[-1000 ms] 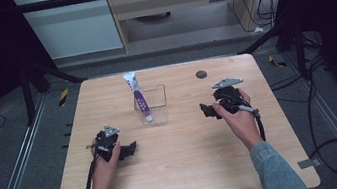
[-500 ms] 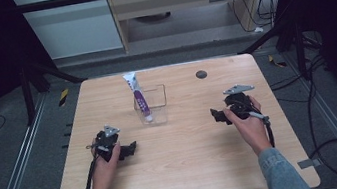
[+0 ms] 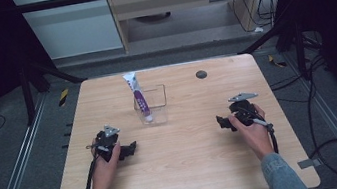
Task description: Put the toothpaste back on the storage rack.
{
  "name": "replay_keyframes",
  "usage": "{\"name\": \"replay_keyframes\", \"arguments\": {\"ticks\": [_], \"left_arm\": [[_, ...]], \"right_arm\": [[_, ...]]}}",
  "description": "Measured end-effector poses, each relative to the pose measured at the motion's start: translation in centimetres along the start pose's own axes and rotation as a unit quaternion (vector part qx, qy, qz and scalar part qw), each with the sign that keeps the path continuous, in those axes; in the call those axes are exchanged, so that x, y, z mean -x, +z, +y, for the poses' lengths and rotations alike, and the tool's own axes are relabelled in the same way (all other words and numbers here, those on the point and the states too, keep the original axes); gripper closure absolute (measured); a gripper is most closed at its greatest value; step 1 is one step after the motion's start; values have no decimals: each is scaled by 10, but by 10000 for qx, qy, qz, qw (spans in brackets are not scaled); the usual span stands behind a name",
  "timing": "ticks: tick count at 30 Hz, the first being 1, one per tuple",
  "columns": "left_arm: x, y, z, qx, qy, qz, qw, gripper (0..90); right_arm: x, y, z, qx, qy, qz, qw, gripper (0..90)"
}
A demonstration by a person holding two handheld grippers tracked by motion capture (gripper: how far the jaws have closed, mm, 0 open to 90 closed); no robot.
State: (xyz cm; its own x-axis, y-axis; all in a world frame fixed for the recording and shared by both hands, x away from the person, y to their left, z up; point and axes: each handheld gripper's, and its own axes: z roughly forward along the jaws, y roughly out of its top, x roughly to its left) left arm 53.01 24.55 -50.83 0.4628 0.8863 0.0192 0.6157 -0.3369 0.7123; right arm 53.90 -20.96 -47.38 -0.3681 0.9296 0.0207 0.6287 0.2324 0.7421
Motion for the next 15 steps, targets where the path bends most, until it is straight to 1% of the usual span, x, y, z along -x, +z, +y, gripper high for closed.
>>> {"name": "replay_keyframes", "arguments": {"ticks": [2,6,9,15], "left_arm": [[0,0,0,3,0,3,10000,0],[0,0,0,4,-1,3,10000,0],[0,0,0,2,-2,0,10000,0],[0,0,0,3,-2,3,10000,0]], "right_arm": [[3,2,-4,-16,-27,-59,10000,113],[11,4,-9,-57,108,-136,9998,107],[16,4,-11,-35,145,-221,9996,108],[25,9,-13,-33,298,-375,9988,107]]}}
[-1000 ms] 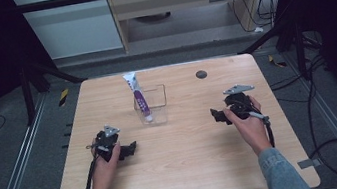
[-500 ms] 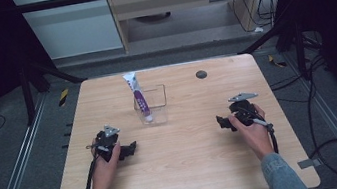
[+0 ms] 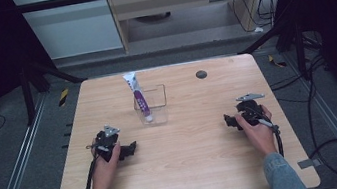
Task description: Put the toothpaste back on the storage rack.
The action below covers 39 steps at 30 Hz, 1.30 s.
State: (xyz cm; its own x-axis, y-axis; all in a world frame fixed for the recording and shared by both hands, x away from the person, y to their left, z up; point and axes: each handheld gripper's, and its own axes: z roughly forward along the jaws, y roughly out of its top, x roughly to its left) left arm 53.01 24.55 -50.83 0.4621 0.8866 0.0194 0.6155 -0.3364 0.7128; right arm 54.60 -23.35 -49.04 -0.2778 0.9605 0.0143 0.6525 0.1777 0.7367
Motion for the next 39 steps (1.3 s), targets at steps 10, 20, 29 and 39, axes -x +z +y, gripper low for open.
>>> {"name": "replay_keyframes", "arguments": {"ticks": [10,20,29,39], "left_arm": [[0,0,0,-3,4,-3,10000,0],[0,0,0,-1,4,0,10000,0],[0,0,0,-1,4,-1,10000,0],[0,0,0,0,3,0,10000,0]], "right_arm": [[2,10,-2,-8,145,-64,9999,105],[4,18,-6,-33,271,-86,9996,97],[-1,23,-6,41,175,-200,9996,81],[-4,26,-5,-98,238,-355,9990,2]]}}
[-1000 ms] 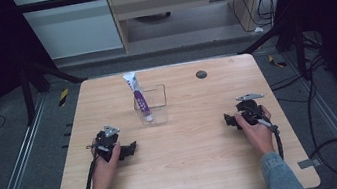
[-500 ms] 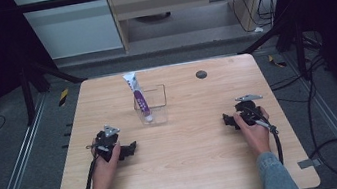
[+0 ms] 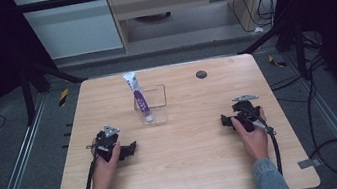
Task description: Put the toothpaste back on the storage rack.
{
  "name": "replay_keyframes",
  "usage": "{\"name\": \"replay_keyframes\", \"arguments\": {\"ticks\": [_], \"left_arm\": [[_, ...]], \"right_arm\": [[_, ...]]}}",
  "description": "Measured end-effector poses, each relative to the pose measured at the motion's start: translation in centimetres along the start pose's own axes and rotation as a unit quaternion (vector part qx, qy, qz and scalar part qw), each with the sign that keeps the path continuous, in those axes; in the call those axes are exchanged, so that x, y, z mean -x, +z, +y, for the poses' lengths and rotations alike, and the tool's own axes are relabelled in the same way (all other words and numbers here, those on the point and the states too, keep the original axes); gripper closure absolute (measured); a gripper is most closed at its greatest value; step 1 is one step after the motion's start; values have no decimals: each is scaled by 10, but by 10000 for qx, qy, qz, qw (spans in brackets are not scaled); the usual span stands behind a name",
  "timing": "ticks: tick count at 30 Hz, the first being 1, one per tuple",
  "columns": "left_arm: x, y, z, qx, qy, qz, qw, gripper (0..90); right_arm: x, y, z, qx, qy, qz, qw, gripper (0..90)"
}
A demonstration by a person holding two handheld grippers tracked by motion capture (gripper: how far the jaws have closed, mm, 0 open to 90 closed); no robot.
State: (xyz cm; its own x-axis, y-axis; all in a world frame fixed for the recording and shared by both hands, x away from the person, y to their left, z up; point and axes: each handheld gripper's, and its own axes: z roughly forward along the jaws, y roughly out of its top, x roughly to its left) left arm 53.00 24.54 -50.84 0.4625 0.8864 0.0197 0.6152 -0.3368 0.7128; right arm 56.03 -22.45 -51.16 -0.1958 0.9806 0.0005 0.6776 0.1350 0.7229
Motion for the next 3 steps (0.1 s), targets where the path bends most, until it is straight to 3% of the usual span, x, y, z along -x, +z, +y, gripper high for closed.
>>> {"name": "replay_keyframes", "arguments": {"ticks": [3], "left_arm": [[0,0,0,-1,1,-1,10000,0]], "right_arm": [[-1,-1,-1,2,74,-84,9999,2]]}}
